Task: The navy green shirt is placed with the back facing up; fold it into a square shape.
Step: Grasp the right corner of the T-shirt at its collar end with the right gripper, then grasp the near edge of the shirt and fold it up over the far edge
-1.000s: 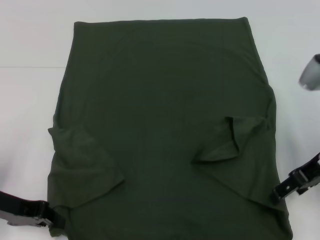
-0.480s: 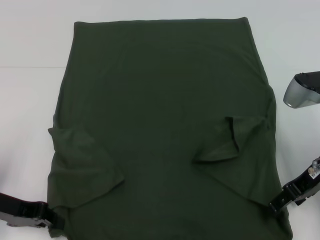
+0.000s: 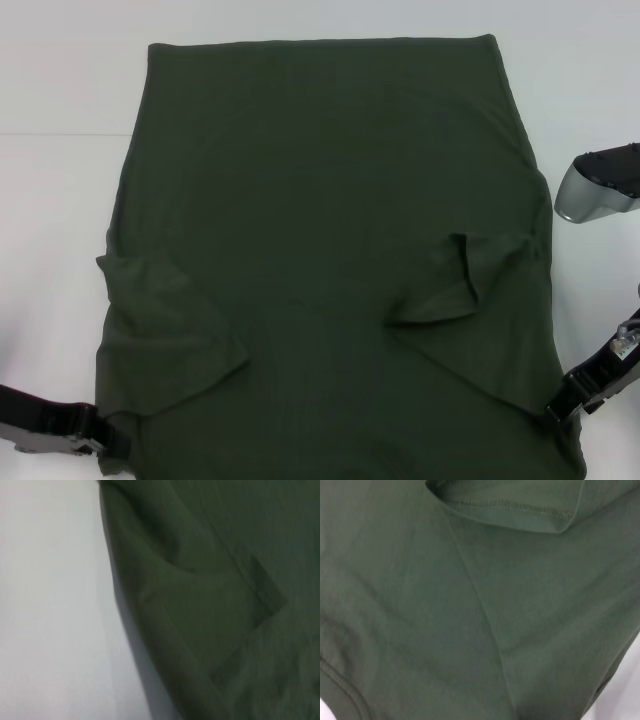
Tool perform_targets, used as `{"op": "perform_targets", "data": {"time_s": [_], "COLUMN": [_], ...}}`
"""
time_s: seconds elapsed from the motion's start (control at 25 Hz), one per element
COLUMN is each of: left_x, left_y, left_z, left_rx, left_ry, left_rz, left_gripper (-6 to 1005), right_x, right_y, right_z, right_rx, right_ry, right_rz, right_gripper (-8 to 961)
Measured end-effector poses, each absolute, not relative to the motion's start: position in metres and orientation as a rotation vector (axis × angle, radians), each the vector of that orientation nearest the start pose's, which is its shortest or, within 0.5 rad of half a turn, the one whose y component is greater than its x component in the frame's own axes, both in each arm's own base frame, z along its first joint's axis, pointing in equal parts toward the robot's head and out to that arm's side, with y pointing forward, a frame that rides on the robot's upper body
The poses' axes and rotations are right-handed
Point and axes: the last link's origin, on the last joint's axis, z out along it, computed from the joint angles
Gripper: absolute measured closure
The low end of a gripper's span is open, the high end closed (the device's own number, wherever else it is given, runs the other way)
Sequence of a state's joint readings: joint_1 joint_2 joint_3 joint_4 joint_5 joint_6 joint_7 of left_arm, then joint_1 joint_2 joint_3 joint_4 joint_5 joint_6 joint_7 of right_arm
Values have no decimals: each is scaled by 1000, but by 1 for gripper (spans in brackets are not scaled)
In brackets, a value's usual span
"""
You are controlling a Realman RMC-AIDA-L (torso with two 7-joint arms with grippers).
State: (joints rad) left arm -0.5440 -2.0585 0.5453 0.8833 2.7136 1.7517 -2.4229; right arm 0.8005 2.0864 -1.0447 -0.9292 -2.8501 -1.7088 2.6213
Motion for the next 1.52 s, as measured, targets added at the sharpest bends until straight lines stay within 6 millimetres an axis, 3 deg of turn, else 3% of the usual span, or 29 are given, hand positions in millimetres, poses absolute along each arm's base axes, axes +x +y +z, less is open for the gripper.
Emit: {"op": "perform_targets", "data": {"time_s": [0.08, 0.48, 0.8, 1.0, 1.24, 1.52], "left_x": [-323, -323, -324, -324, -320, -319], "left_y": [291, 292, 291, 290, 289, 283], "left_z": [38, 37, 38, 38, 45, 52], "left_rx": [-2250, -2258, -2259, -2267, -2331, -2376], "left_ry": [-2020, -2010, -2008, -2006, -1988, -2016], "left_rz": [83, 81, 80, 80, 91, 50], "left_gripper": [956, 955, 956, 955, 955, 956], "right_x": [232, 232, 232, 229, 231, 259], "right_y": [356, 356, 354, 353, 347, 332], "right_z": [4, 3, 3, 6, 23, 50], "right_rx": [-2409, -2408, -2413, -2427, -2460, -2435], "right_ry": [1492, 1491, 1498, 1504, 1527, 1651], "right_rz": [-768, -774, -782, -782, -808, -766], "right_gripper": [169, 658, 895, 933, 940, 940]}}
